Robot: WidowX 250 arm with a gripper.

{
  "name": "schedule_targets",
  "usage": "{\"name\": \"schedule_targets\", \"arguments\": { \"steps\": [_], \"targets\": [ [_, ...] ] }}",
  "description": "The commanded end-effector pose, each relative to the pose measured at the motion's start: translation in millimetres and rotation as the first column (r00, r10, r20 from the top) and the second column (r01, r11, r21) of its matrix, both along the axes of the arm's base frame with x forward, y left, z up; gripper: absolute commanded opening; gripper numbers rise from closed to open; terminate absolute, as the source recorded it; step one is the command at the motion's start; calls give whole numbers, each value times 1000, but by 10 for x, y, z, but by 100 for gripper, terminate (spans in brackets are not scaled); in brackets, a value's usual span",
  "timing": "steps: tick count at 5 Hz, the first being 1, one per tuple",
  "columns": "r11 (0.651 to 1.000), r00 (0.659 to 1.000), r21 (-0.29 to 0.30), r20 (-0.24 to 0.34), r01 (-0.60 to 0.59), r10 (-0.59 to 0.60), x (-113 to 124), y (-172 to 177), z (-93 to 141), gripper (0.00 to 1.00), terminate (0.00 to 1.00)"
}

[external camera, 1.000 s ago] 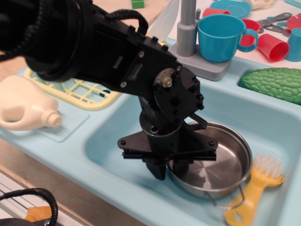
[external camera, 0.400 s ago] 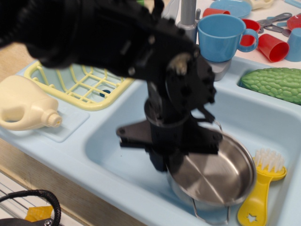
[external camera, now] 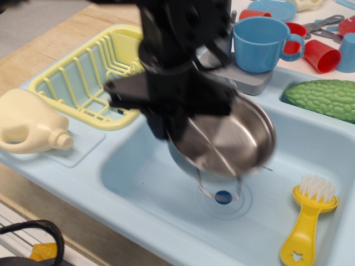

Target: Put pot or pan from sink into drying rack

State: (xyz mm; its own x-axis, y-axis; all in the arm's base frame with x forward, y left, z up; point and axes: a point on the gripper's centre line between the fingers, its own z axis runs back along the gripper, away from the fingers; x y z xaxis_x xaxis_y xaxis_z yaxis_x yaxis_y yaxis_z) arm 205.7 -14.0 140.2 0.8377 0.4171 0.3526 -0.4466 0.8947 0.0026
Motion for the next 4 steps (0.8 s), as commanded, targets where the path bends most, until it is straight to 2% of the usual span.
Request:
{"name": "schedule_targets", "arguments": {
  "steps": [1,3,4],
  "targets": [
    [998,991,18,121,-53,51,90,491,314,0,0],
    [996,970,11,227,-89,84,129,1001,446,0,0],
    [997,972,11,223,-82,78,191,1239,477,0,0]
  ]
}}
